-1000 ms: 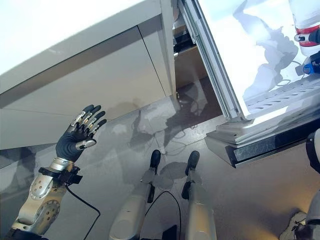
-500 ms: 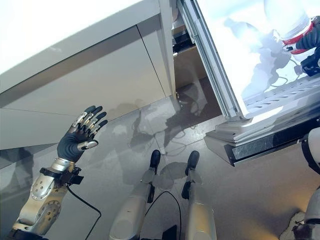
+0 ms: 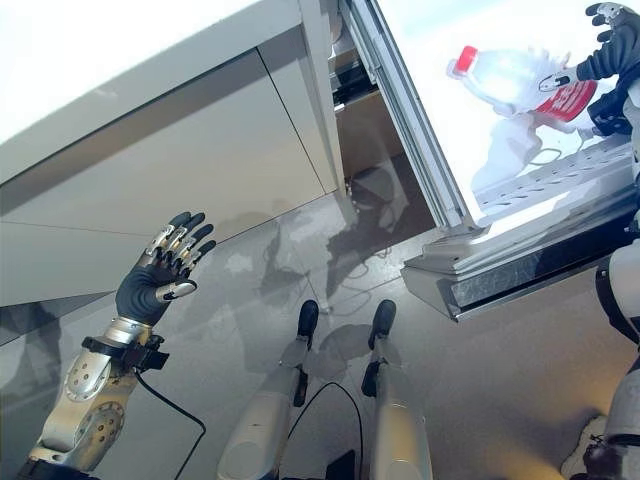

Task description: Take the drinks into the refrigerator

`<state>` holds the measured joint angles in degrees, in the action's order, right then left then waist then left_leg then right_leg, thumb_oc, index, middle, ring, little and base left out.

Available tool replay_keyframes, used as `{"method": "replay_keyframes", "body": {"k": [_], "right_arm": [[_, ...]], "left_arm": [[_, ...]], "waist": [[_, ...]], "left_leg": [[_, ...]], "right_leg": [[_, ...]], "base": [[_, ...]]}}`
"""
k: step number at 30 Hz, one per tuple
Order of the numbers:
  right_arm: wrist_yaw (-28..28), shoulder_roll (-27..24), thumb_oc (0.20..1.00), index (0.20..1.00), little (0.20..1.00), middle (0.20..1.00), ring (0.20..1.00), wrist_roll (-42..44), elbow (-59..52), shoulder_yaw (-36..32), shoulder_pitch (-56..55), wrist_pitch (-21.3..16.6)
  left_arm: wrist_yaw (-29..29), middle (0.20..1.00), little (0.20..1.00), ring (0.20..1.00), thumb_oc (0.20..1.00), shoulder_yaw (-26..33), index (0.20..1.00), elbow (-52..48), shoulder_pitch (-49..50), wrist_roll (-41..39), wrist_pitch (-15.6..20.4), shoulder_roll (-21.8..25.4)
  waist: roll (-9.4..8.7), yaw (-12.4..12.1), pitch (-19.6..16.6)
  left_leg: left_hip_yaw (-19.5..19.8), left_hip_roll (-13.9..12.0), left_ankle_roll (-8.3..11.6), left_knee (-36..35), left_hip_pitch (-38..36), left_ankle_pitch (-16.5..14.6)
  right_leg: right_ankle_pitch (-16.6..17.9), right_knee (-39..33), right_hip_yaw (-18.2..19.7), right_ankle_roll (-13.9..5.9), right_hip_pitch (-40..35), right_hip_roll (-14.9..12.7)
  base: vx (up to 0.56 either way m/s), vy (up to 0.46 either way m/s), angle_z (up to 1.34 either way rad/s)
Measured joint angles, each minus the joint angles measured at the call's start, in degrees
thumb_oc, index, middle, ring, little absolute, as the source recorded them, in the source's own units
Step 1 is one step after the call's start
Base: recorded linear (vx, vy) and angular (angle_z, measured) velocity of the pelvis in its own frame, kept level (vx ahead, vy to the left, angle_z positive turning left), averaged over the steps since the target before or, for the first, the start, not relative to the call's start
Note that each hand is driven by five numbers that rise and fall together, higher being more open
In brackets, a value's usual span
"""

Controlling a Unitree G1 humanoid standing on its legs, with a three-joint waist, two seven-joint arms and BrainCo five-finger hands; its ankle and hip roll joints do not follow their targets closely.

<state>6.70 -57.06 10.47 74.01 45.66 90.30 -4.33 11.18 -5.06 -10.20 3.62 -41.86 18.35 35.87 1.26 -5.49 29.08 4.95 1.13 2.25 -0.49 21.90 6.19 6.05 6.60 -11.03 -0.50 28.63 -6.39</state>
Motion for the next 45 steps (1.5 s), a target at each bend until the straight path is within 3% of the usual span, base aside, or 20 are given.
{"method": "replay_keyframes", "body": {"k": [13,16,20,24,27,29,30,32,33,37,40,43,44,45], "right_arm": [[0.6,0.4,1.0,1.0,1.0,1.0,1.0,2.2,-4.8,1.9,-0.1,0.0],[1.2,-0.7,1.0,1.0,1.0,1.0,1.0,3.7,-13.1,3.3,-0.6,0.1],[1.6,-7.4,1.0,1.0,1.0,1.0,1.0,7.3,-32.8,2.9,-4.1,-2.1],[1.4,-18.0,1.0,1.0,1.0,1.0,1.0,9.7,-46.7,-10.2,-19.2,-4.0],[-0.6,-21.0,1.0,1.0,1.0,1.0,1.0,9.2,-51.8,-29.3,-37.7,-6.2],[-2.3,-18.9,1.0,1.0,1.0,1.0,1.0,8.9,-55.3,-44.6,-53.2,-7.1],[-3.8,-14.2,1.0,1.0,1.0,1.0,1.0,8.7,-60.4,-56.2,-66.0,-8.1],[-4.2,-12.1,1.0,1.0,1.0,1.0,1.0,8.1,-63.2,-61.9,-75.5,-8.5],[-4.8,-7.4,1.0,1.0,1.0,1.0,1.0,7.6,-63.6,-66.2,-81.1,-9.0],[-6.5,5.1,1.0,1.0,1.0,1.0,1.0,4.6,-64.5,-74.6,-93.5,-9.6],[-6.8,6.2,1.0,1.0,1.0,1.0,1.0,1.7,-64.6,-74.5,-98.9,-9.3],[-7.9,11.6,1.0,1.0,1.0,1.0,1.0,-2.7,-62.0,-74.7,-100.4,-10.0],[-7.9,13.2,0.956,0.956,0.956,0.956,0.956,-3.2,-61.5,-74.4,-101.2,-10.1],[-7.7,15.1,0.63,0.63,0.63,0.63,0.63,-3.9,-61.1,-73.9,-101.6,-10.0]], "left_arm": [[0.1,1.0,1.0,1.0,1.0,0.0,1.0,0.0,-2.0,0.0,-0.1,0.0],[0.3,1.0,1.0,1.0,1.0,0.0,1.0,0.2,-3.1,-0.1,-0.1,-0.1],[1.3,1.0,1.0,1.0,1.0,0.3,1.0,0.2,-5.4,-0.2,-0.1,-0.9],[2.4,1.0,1.0,1.0,1.0,2.2,1.0,0.0,-5.7,-0.1,0.0,-0.9],[2.5,1.0,1.0,1.0,1.0,4.3,1.0,0.1,-3.2,0.0,-0.1,-1.0],[2.6,1.0,1.0,1.0,1.0,4.4,1.0,0.0,-3.1,0.1,-0.1,-1.2],[2.9,1.0,1.0,1.0,1.0,5.9,1.0,-0.1,-2.0,0.1,0.0,-1.0],[2.8,1.0,1.0,1.0,1.0,7.7,1.0,0.2,-1.6,0.1,0.0,-1.1],[3.0,1.0,1.0,1.0,1.0,8.3,1.0,0.1,-1.5,0.2,-0.1,-1.3],[3.5,1.0,1.0,1.0,1.0,9.6,1.0,0.0,-1.4,0.5,-0.1,-2.3],[3.7,1.0,1.0,1.0,1.0,10.8,1.0,0.1,-0.3,0.5,-0.1,-2.6],[4.3,1.0,1.0,1.0,1.0,10.8,1.0,0.0,-0.1,0.6,-0.1,-4.3],[4.3,1.0,1.0,1.0,1.0,10.8,1.0,0.0,-0.1,0.6,-0.1,-4.6],[4.3,1.0,1.0,1.0,1.0,10.9,1.0,0.0,-0.1,0.6,-0.1,-4.6]], "waist": [[-0.03,0.8,0.0],[-0.09,1.9,0.0],[-0.2,3.3,0.0],[-1.02,3.8,-0.3],[-2.77,5.4,-1.0],[-3.82,6.6,-1.5],[-5.2,6.4,-2.4],[-5.97,8.6,-2.9],[-6.67,9.7,-3.8],[-7.11,11.8,-6.7],[-6.94,13.2,-7.1],[-6.48,14.4,-8.2],[-6.38,14.5,-8.3],[-6.37,14.5,-8.4]], "left_leg": [[0.0,0.0,0.04,0.1,-1.6,0.0],[-0.1,0.0,0.03,0.0,-3.4,0.0],[-0.1,-0.3,0.11,-0.3,-7.3,-0.1],[0.0,-0.3,0.14,-0.1,-10.8,-0.8],[-1.2,-0.2,-0.47,0.4,-12.1,-1.8],[-2.3,0.1,-0.58,1.0,-12.3,-2.4],[-3.6,-0.1,-0.72,1.3,-12.6,-3.1],[-5.0,-0.2,-0.72,1.3,-13.3,-3.5],[-6.0,-0.3,-0.85,1.5,-14.0,-4.2],[-8.4,-0.7,-0.76,1.4,-14.9,-5.6],[-9.2,-1.1,-0.49,1.4,-16.8,-6.6],[-9.7,-1.1,-0.42,1.1,-17.2,-6.9],[-9.7,-1.1,-0.41,1.0,-17.3,-6.9],[-9.7,-1.4,-0.38,0.9,-17.5,-6.9]], "right_leg": [[0.2,0.0,0.0,0.3,-1.7,0.3],[0.2,-0.2,0.1,0.3,-3.5,0.3],[0.3,-0.8,0.3,0.32,-7.6,0.7],[0.0,-1.5,1.4,-0.05,-11.6,1.1],[-0.1,-1.4,2.8,-0.44,-12.4,1.0],[0.0,-1.5,4.4,-0.67,-12.5,1.4],[0.2,-1.9,5.3,-0.68,-12.5,1.6],[0.9,-2.9,6.6,-0.88,-13.0,1.9],[1.1,-3.4,7.5,-0.92,-13.5,2.2],[1.5,-4.8,10.1,-0.87,-13.9,3.2],[2.0,-5.5,10.6,-0.54,-14.5,3.4],[2.3,-5.7,10.9,-0.28,-14.6,4.0],[2.3,-5.8,11.0,-0.25,-14.6,4.0],[2.3,-5.8,11.0,-0.15,-14.7,4.1]], "base": [[0.0,0.0,0.0],[0.01,0.038,-0.02],[0.03,0.047,0.01],[0.03,0.084,0.05],[0.04,0.124,-0.21],[0.03,0.089,-0.33],[0.02,0.059,-0.49],[0.02,0.087,-0.49],[0.0,0.079,-0.43],[0.01,0.046,-0.38],[0.01,0.049,-0.52],[0.0,0.042,-0.18],[0.0,0.022,-0.15],[0.0,0.015,-0.06]]}}
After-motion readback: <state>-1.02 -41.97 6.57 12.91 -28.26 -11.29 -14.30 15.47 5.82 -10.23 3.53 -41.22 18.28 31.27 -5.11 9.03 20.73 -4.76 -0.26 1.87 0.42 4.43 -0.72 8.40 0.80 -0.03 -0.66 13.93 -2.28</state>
